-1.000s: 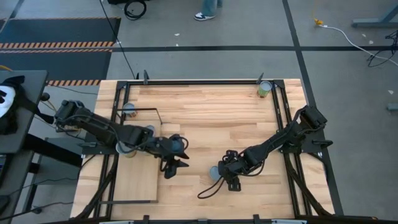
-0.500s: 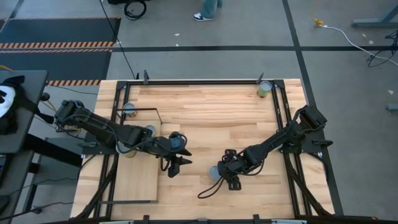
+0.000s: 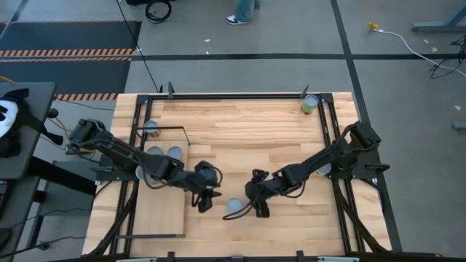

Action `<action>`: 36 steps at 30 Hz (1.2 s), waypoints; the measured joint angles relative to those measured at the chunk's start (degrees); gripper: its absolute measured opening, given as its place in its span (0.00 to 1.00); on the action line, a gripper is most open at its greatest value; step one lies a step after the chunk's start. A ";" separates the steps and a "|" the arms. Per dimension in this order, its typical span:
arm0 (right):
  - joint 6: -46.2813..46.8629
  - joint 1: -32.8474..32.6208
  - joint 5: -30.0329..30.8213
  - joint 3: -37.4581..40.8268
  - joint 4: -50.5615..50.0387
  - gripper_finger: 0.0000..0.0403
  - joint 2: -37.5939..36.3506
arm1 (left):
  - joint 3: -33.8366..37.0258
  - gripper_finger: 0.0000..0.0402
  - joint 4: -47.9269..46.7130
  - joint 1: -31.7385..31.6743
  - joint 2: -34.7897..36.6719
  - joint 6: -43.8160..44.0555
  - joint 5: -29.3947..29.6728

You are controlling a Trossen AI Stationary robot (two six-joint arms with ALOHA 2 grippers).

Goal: Pick and place cans onto a shelf
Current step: Put the canned sliced peaches on the shelf

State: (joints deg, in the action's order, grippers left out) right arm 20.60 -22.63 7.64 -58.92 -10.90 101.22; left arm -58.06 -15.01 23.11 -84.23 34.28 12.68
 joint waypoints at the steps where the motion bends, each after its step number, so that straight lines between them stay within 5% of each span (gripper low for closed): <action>1: 0.04 -0.04 0.02 0.00 -1.58 0.62 -0.98 | 0.00 0.43 0.19 0.10 -0.73 0.00 -0.57; 9: 2.44 -1.82 1.17 -0.02 -12.87 0.62 -7.21 | 0.00 0.71 0.75 2.19 -6.28 -3.78 -3.86; 16: 3.94 -2.70 1.72 -0.02 -16.53 0.62 -8.61 | 0.00 0.93 6.49 3.74 -13.47 -16.68 -4.43; 26: 4.90 -2.91 1.27 -0.02 -16.93 0.62 -8.60 | -0.04 0.96 12.71 2.50 -19.57 -17.03 0.31; 36: 4.83 -2.91 0.18 -0.02 -17.73 0.62 -8.55 | -0.09 0.96 30.95 1.87 -27.54 -20.39 1.36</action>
State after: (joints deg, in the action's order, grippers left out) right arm 25.43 -25.54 7.81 -58.94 -28.64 92.66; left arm -58.15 15.94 24.98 -111.77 13.90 14.04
